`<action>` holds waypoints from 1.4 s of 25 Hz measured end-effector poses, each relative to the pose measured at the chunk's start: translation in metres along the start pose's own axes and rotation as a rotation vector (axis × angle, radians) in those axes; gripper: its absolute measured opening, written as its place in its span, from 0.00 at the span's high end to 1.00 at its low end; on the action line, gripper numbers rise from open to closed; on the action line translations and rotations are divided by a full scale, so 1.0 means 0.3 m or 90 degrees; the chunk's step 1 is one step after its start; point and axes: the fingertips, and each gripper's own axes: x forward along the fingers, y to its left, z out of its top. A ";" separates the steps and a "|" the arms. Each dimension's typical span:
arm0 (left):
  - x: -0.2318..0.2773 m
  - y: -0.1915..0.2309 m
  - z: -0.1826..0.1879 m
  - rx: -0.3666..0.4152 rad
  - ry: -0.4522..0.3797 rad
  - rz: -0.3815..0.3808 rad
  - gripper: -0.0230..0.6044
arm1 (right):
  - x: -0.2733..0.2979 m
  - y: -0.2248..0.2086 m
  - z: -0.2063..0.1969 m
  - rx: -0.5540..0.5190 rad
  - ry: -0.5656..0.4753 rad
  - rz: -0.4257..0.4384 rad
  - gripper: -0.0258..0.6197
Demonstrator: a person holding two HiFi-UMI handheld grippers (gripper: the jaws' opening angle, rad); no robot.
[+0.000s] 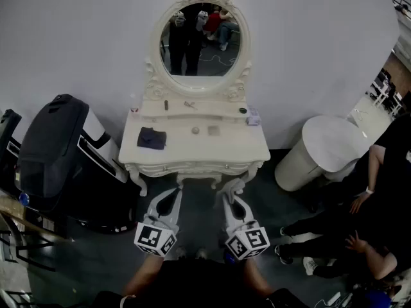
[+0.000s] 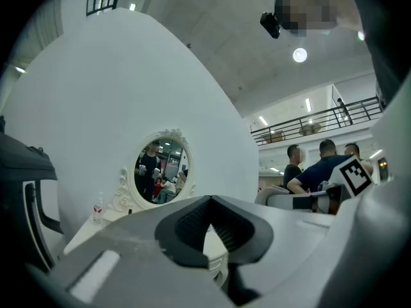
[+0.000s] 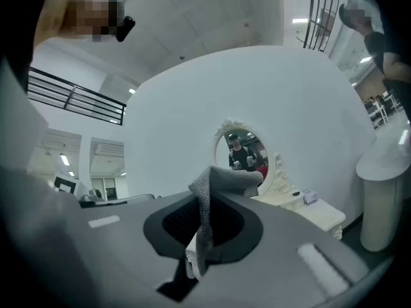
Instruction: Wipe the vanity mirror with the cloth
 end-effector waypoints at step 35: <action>0.329 0.084 -0.073 -0.025 0.008 0.024 0.98 | 0.213 -0.303 0.014 0.033 0.004 -0.004 0.93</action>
